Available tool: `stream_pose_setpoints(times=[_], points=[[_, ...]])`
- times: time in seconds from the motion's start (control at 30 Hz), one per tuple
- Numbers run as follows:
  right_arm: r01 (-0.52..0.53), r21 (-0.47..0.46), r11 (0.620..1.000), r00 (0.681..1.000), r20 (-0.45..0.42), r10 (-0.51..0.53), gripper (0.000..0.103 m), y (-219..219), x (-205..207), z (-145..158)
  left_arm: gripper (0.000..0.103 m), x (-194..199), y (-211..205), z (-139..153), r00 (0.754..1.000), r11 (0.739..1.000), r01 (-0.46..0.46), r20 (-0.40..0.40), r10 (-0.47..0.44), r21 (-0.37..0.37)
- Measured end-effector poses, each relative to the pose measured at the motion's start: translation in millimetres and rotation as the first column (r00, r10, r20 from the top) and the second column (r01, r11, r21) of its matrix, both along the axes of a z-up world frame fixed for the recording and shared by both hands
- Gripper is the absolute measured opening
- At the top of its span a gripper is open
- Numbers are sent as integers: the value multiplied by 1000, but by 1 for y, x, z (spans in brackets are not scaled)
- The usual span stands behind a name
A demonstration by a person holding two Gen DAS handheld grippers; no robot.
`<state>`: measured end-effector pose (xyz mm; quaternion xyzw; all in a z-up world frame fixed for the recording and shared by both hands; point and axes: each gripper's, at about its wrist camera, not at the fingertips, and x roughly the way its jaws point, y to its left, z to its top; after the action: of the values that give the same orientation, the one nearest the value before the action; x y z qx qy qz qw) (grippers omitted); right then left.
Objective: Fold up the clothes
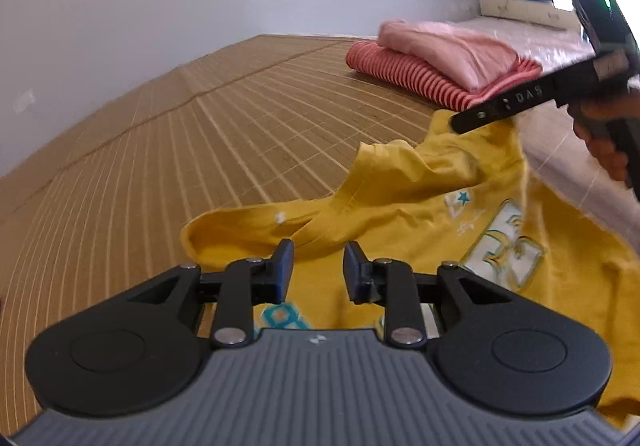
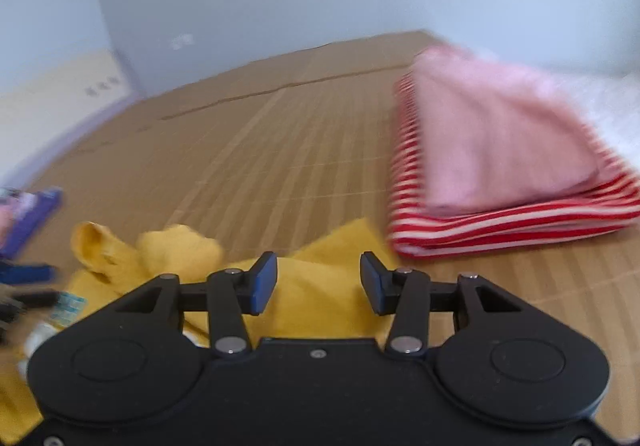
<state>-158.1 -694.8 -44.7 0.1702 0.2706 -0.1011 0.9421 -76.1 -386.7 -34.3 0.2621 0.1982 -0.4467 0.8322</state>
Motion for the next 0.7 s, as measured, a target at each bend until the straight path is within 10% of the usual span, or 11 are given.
stream_pose_setpoints(times=[0.27,0.7], points=[[-32,-264,964,965,-261,-39,52,30,23,-10,32,16,-20,-52,979,978,-108,188,74,179],[-156,-185,970,919,-387,74,58,38,-10,-9,33,-20,48,-50,963,964,-204,210,167,169]])
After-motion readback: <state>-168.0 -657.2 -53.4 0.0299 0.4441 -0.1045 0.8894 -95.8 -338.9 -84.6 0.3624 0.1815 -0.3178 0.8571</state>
